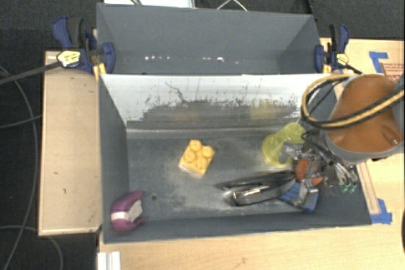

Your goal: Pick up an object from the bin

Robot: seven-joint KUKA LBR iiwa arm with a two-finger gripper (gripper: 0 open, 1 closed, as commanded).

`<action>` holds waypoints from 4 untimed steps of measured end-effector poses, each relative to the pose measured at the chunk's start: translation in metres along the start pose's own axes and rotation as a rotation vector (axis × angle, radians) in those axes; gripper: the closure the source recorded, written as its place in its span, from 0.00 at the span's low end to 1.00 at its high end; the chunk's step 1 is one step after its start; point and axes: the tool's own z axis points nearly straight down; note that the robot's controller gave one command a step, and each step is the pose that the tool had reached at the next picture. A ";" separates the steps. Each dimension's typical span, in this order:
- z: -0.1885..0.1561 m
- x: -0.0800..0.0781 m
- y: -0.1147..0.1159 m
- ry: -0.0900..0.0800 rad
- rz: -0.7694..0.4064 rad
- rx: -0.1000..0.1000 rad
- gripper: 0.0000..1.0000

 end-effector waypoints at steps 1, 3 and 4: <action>0.034 0.005 0.035 0.008 -0.258 -0.006 0.00; 0.064 0.003 0.049 0.000 -0.381 -0.006 1.00; 0.064 0.003 0.049 0.000 -0.381 -0.006 1.00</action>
Offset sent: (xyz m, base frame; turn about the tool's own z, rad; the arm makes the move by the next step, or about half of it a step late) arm 0.0033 0.0286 -0.0644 -0.0817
